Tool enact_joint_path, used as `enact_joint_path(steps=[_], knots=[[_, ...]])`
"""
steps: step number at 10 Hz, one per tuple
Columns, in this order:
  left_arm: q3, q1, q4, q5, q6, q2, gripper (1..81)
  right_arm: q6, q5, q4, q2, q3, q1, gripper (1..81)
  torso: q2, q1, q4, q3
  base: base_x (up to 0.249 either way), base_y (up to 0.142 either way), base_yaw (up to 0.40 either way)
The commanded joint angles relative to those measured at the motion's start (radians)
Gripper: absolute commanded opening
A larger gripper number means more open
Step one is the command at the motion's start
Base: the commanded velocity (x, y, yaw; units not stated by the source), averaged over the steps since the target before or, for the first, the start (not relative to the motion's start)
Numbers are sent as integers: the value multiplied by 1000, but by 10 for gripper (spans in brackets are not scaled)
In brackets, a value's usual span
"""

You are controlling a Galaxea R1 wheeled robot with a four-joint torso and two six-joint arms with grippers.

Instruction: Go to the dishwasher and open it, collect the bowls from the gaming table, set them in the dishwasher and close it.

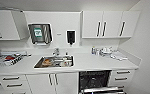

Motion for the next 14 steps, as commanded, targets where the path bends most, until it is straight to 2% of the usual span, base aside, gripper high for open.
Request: enact_joint_path(steps=[1,14], knots=[[4,-43,7,18,2,-23,10,0,-24,-3,-17,2,44,10,0,0,0,0,117,0,0],[1,-43,6,18,2,-17,10,0,-24,-6,-15,-2,49,10,0,0,0,0,136,0,0]])
